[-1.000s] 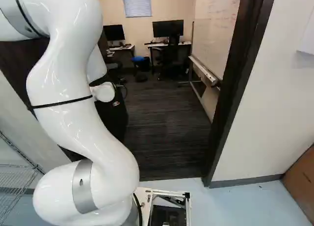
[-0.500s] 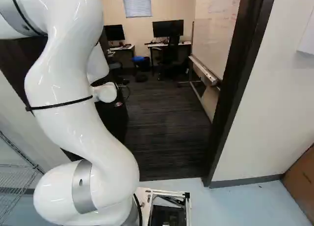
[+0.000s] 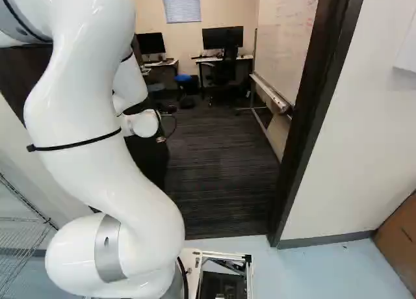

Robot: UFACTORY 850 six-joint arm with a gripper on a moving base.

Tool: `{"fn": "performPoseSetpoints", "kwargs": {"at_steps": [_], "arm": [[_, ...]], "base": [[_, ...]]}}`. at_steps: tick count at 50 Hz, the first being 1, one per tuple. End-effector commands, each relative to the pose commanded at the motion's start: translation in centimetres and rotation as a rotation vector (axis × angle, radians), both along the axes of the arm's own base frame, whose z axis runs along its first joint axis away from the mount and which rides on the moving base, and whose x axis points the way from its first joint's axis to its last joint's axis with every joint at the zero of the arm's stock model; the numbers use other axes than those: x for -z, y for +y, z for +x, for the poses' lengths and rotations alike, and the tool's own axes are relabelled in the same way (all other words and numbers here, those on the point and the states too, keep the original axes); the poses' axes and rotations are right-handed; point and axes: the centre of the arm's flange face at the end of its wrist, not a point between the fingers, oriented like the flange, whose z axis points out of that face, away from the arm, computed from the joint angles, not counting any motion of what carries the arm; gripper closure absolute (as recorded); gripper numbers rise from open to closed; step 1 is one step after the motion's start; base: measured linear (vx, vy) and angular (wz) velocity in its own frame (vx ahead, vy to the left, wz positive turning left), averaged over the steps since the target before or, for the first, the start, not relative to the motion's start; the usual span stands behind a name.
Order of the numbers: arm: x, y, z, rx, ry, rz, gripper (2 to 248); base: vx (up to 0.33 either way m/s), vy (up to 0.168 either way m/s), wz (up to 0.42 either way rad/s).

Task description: Open the door and move inside

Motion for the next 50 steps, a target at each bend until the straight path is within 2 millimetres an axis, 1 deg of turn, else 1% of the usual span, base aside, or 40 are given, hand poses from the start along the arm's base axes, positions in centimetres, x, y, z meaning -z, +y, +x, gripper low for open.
{"fn": "performPoseSetpoints", "kwargs": {"at_steps": [11,21,40,50], "arm": [[-0.2,-2.3,-1.7,0.040,0.010,-0.001,3],[-0.4,-4.6,-3.7,0.084,0.020,-0.001,3],[-0.1,-9.4,-8.9,0.186,0.045,-0.001,3],[0.3,-11.2,-11.4,0.233,0.056,0.000,3]], "base": [[0.000,0.000,0.000],[0.000,0.000,0.000],[0.000,0.000,0.000],[0.000,0.000,0.000]]}}
